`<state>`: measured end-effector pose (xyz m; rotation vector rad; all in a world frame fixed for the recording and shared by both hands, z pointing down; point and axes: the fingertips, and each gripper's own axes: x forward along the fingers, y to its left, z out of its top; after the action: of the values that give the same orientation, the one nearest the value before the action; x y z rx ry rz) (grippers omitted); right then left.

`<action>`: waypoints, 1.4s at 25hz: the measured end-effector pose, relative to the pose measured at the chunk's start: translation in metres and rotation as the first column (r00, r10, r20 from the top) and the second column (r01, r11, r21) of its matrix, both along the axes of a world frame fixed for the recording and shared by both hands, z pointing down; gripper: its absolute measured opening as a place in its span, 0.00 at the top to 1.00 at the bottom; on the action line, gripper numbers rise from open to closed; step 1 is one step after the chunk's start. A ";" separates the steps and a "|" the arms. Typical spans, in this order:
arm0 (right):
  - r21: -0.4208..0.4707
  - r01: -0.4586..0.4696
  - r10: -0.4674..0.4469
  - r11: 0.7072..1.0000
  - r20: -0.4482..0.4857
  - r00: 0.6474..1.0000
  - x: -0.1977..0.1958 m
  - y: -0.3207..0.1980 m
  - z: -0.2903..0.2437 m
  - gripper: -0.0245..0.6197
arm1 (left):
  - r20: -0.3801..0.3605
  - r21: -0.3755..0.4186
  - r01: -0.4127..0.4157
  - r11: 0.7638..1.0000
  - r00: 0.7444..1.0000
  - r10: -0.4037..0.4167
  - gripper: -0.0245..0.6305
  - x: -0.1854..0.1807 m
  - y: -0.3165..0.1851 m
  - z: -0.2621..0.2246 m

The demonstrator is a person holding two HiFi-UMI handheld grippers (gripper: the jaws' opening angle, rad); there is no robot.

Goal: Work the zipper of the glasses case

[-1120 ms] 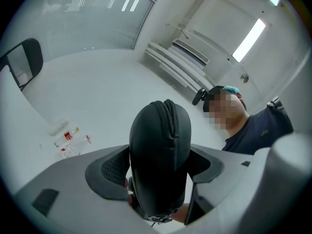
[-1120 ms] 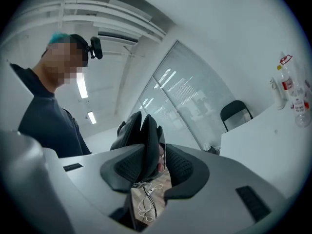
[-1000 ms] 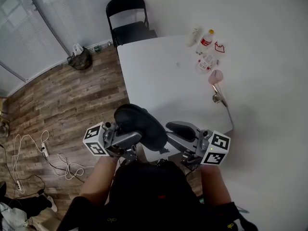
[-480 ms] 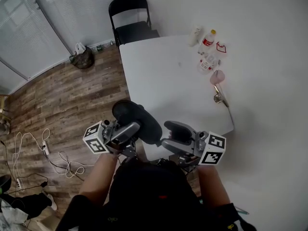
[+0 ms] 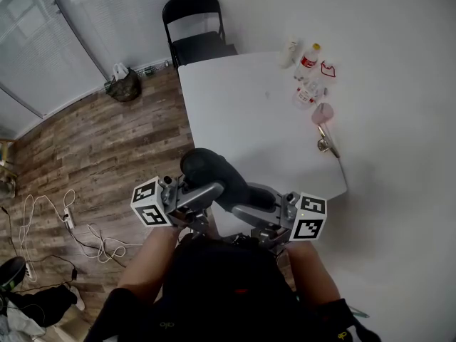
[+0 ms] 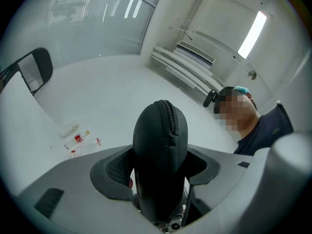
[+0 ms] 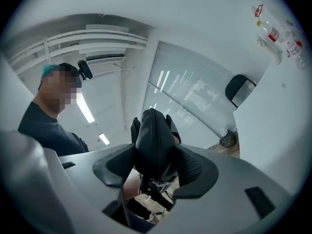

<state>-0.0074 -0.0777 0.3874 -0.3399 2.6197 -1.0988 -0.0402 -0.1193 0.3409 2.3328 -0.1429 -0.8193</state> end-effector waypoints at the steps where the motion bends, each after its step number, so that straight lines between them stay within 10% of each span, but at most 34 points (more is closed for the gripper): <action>1: -0.007 -0.008 0.008 1.000 0.007 1.000 0.001 -0.001 -0.001 0.56 | -0.002 -0.004 0.003 1.000 1.000 -0.003 0.51 0.000 0.000 0.000; 17: -0.011 0.005 -0.005 1.000 -0.082 0.997 -0.001 0.006 0.002 0.58 | 0.088 -0.008 -0.032 0.999 0.996 0.033 0.45 0.027 0.012 0.005; 35: 0.217 -0.164 0.202 0.962 -0.166 0.965 0.031 0.004 -0.002 0.57 | 0.090 -0.216 0.187 0.958 0.981 -0.171 0.54 0.007 -0.036 -0.003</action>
<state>0.0237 -0.0735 0.3858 -0.6545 2.7627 -0.7662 -0.0334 -0.1554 0.3378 2.1574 -0.4597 -0.7645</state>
